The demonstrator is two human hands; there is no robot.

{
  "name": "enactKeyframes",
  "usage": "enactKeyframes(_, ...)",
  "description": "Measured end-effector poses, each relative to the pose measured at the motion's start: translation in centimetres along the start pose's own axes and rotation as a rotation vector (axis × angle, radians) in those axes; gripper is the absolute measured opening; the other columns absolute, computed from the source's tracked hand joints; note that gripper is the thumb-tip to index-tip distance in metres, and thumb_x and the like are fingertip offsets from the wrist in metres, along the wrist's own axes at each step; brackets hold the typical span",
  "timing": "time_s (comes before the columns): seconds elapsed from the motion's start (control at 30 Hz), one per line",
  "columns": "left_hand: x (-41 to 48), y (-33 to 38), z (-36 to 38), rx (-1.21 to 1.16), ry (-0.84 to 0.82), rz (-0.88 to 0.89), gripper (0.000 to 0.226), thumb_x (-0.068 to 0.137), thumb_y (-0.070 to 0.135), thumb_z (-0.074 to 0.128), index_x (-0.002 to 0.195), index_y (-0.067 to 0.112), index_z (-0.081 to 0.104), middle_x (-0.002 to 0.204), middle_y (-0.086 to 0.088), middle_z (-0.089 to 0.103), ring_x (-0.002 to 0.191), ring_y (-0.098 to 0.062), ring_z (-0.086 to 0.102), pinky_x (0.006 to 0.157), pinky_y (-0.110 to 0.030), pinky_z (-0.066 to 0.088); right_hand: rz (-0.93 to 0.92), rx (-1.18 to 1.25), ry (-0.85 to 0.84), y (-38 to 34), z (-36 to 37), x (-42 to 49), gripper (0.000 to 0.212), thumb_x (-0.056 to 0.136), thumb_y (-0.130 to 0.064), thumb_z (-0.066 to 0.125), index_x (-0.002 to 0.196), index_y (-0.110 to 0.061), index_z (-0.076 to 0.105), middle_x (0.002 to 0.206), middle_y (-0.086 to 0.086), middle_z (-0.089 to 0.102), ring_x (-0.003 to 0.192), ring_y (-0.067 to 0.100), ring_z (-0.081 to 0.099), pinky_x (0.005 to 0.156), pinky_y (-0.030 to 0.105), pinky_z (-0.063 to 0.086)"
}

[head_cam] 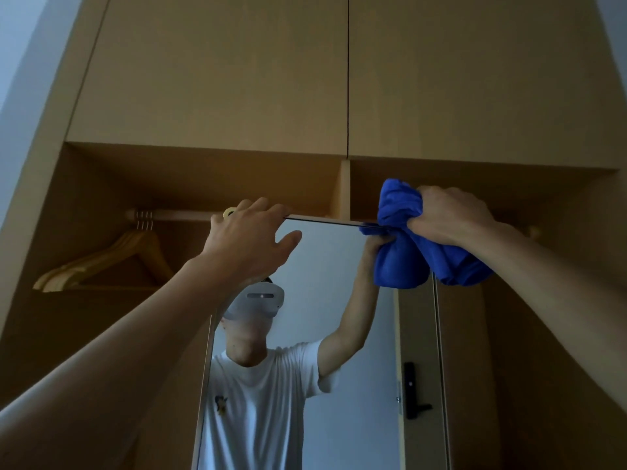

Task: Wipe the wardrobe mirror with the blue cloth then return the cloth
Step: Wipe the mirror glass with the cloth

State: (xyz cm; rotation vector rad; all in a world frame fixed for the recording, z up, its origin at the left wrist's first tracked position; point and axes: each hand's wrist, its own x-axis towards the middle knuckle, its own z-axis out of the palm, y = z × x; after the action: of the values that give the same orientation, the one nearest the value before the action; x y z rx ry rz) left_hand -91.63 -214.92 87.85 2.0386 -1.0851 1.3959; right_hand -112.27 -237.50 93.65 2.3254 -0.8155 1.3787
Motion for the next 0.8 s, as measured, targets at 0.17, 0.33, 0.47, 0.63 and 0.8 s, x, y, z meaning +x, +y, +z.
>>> enactKeyframes(0.17, -0.7, 0.6, -0.5, 0.047, 0.021, 0.008, 0.058, 0.098, 0.065, 0.036, 0.147, 0.035, 0.041, 0.138, 0.007, 0.051, 0.133, -0.022, 0.043, 0.1, -0.056, 0.038, -0.052, -0.001, -0.019, -1.0, 0.5, 0.1, 0.02, 0.086, -0.037, 0.061, 0.096, -0.023, 0.051, 0.079, 0.0, 0.059, 0.066, 0.019, 0.058, 0.056, 0.031, 0.039)
enactKeyframes(0.33, -0.9, 0.7, -0.9, 0.028, 0.02, 0.003, 0.058, 0.099, 0.064, 0.037, 0.148, 0.034, 0.041, 0.139, 0.007, 0.051, 0.136, -0.022, 0.04, 0.101, -0.056, 0.037, -0.108, 0.076, -0.017, -1.8, 0.7, 0.1, 0.018, 0.088, -0.038, 0.06, 0.093, -0.023, 0.051, 0.08, 0.0, 0.06, 0.068, 0.019, 0.057, 0.06, 0.032, 0.039)
enactKeyframes(0.47, -0.9, 1.1, -0.9, 0.013, 0.021, -0.018, 0.057, 0.098, 0.064, 0.038, 0.147, 0.034, 0.042, 0.14, 0.007, 0.051, 0.136, -0.022, 0.04, 0.102, -0.056, 0.037, -0.141, 0.119, -0.064, -3.1, 0.1, 0.2, 0.016, 0.089, -0.037, 0.06, 0.088, -0.024, 0.05, 0.08, 0.001, 0.06, 0.069, 0.02, 0.058, 0.058, 0.032, 0.038)
enactKeyframes(0.63, -1.0, 1.3, -1.0, 0.031, 0.038, -0.015, 0.057, 0.098, 0.063, 0.04, 0.147, 0.033, 0.042, 0.139, 0.007, 0.051, 0.135, -0.023, 0.042, 0.102, -0.055, 0.038, -0.207, 0.166, -0.077, -6.1, -0.2, 0.2, 0.019, 0.089, -0.036, 0.059, 0.079, -0.027, 0.045, 0.077, 0.001, 0.059, 0.067, 0.02, 0.057, 0.057, 0.032, 0.038)
enactKeyframes(0.8, -1.2, 1.4, -1.2, 0.022, 0.028, -0.011, 0.053, 0.098, 0.06, 0.041, 0.145, 0.034, 0.043, 0.136, 0.008, 0.051, 0.133, -0.022, 0.043, 0.101, -0.054, 0.039, -0.255, 0.237, -0.073, -8.2, -0.6, 0.1, 0.018, 0.087, -0.036, 0.059, 0.08, -0.026, 0.046, 0.078, 0.001, 0.059, 0.068, 0.021, 0.057, 0.057, 0.032, 0.037)
